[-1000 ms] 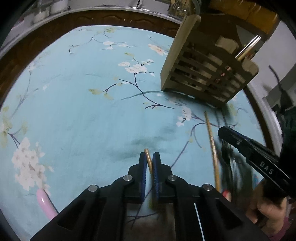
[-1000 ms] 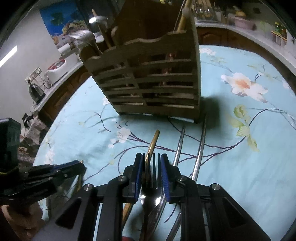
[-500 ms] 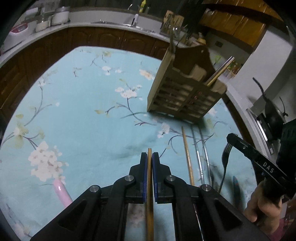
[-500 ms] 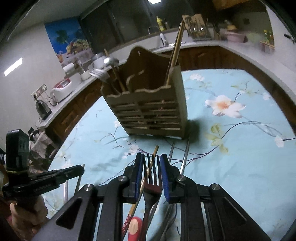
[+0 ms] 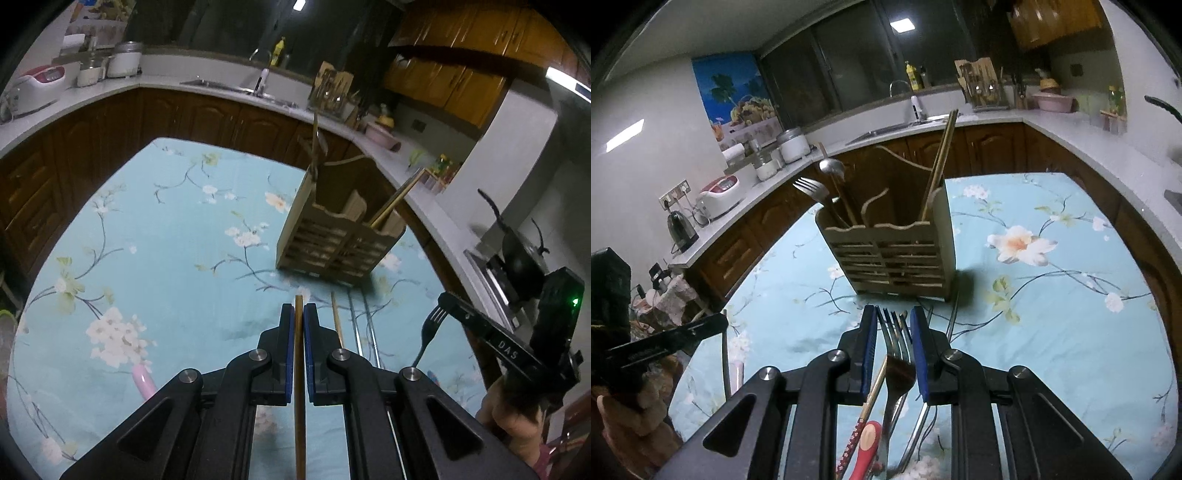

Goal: Organize utensils
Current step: 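Lift the chopstick and fork and carry them toward the wooden caddy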

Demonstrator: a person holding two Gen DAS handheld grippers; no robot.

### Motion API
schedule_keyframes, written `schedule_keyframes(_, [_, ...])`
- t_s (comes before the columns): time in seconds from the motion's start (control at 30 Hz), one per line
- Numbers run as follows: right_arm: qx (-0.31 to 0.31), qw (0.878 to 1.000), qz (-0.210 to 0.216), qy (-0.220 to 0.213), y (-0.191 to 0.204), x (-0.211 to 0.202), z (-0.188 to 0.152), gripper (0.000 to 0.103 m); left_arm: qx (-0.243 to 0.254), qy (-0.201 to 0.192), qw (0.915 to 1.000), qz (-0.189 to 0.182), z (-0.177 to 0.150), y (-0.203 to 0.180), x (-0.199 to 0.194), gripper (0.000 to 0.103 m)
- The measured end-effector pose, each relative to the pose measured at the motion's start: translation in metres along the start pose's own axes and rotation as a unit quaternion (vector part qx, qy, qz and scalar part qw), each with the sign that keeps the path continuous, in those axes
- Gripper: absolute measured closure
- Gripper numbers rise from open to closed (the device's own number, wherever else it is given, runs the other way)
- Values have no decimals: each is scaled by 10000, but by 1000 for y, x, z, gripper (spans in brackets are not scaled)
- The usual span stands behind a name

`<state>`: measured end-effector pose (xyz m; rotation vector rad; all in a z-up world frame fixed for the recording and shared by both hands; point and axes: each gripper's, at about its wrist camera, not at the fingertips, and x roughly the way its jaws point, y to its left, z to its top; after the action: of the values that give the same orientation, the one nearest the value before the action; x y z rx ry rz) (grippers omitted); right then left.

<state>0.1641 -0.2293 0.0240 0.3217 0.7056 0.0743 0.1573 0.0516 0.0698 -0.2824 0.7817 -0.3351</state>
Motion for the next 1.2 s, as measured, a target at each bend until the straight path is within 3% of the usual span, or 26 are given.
schedule_keyframes(0.2, [11, 9999, 21, -121, 2, -10, 2, 88, -10, -221, 9997, -66, 2, 0, -15, 100])
schedule_keyframes(0.27, [21, 9999, 45, -127, 2, -11, 3, 101, -2, -298, 9995, -67, 2, 0, -19, 100])
schedule_keyframes(0.3, [4, 9999, 41, -127, 3, -11, 3, 101, -1, -319, 9995, -77, 2, 0, -20, 100])
schedule_keyframes(0.73, [-112, 9993, -1, -354, 9, -27, 13, 101, 28, -668, 9976, -178, 18, -4, -33, 100])
schedule_keyframes(1.2, [-278, 9969, -128, -719, 5, -50, 40, 101, 314, -1457, 9885, -258, 48, -16, -49, 100])
